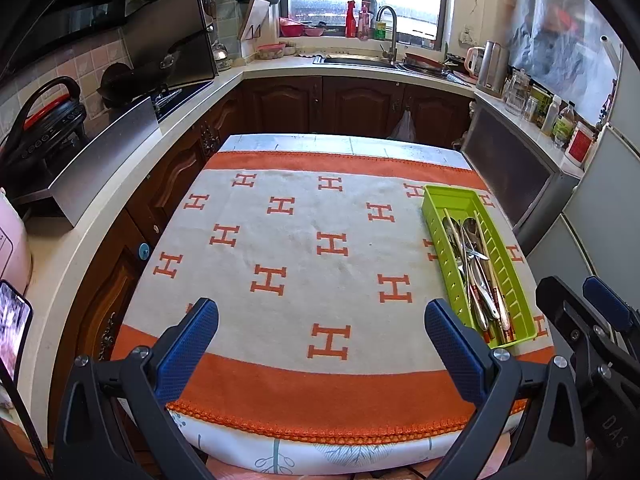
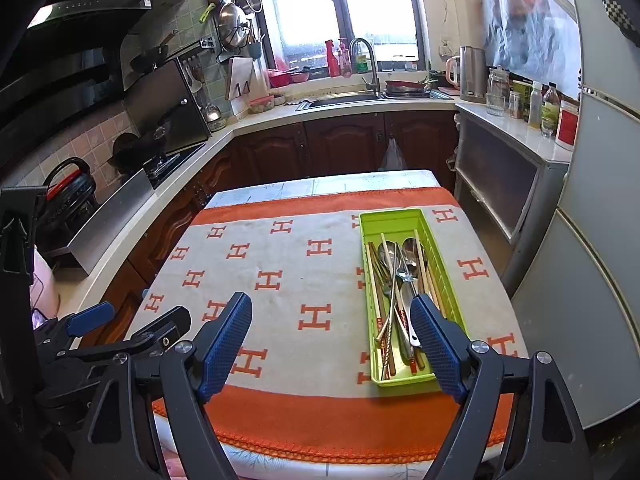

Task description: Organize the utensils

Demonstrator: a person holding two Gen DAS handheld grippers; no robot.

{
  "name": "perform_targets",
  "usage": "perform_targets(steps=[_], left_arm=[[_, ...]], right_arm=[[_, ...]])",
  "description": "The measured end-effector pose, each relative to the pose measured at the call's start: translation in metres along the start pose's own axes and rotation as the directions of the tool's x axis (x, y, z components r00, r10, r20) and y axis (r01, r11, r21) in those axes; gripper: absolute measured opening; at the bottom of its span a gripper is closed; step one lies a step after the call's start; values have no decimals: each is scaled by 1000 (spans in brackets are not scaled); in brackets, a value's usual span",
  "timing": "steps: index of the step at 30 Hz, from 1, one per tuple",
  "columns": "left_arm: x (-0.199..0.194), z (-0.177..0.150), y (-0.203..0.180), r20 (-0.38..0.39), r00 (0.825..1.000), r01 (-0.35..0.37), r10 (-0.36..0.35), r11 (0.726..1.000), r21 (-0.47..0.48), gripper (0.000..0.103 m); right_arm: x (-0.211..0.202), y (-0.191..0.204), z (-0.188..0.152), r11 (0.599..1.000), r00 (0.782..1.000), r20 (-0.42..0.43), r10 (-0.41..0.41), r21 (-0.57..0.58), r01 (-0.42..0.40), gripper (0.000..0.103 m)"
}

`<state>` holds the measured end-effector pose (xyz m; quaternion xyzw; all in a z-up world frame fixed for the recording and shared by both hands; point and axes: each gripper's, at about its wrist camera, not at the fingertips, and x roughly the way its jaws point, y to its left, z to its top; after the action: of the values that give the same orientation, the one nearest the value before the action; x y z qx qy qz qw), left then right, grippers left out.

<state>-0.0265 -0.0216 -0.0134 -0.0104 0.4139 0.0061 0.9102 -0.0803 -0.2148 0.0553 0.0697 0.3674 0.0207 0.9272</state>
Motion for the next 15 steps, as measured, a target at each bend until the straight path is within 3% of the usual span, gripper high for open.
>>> perform_targets(steps=[15], left_arm=[[3,-1,2,-8,1000,-15,15,1000,-1,102]], right_arm=[[11,-3,-3,1000,1000,-18,7,17,-7,83]])
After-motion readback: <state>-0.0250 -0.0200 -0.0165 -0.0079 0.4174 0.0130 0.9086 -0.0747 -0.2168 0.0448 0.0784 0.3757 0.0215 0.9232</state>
